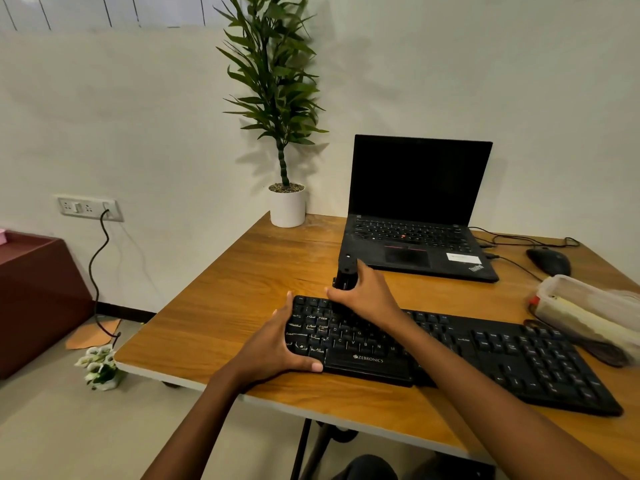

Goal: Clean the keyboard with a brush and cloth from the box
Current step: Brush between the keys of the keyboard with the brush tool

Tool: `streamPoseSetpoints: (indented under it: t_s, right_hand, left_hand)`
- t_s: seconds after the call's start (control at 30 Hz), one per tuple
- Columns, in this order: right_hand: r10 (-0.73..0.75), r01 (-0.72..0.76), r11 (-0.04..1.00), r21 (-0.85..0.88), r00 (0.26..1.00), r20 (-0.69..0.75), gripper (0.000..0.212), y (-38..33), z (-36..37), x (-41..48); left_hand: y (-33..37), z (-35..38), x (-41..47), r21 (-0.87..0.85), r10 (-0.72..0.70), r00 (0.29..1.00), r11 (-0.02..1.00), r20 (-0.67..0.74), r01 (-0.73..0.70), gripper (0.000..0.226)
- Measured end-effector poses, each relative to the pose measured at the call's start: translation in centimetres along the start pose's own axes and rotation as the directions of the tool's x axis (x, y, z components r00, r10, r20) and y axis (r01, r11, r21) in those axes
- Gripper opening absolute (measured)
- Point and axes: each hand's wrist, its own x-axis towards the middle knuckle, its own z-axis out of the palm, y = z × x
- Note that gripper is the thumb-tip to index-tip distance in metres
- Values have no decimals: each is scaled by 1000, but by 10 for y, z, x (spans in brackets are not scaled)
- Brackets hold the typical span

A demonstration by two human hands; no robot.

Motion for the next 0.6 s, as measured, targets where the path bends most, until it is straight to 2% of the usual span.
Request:
streamPoseSetpoints:
  t_s: [0.1, 0.17, 0.3, 0.4, 0.5, 0.6]
  right_hand:
    - [-35, 39, 999, -28, 994, 108, 26, 3, 12, -10]
    - [15, -13, 1000, -13, 987, 157, 25, -1, 5, -4]
    - [8, -8, 1000, -16, 1000, -6, 30, -1, -1, 7]
    - [-5, 5, 1000, -23, 999, 39, 25, 4, 17, -7]
    - [69, -70, 998, 6, 991, 118, 22, 0, 10, 3]
    - [106, -107, 994, -38, 994, -27, 28, 2, -6, 24]
  left_hand:
    - [-1, 0, 0, -4, -6, 1000, 1000, -6, 6, 152]
    - [-1, 0, 0, 5, -5, 1000, 1000, 1, 5, 151]
    - [0, 0, 0, 16, -11, 1000, 1000, -2, 11, 152]
    - [-1, 0, 0, 21, -12, 1000, 1000, -1, 12, 152]
    - [0, -1, 0, 33, -17, 1000, 999, 5, 17, 152]
    - [1, -1, 0, 32, -14, 1000, 999, 3, 14, 153]
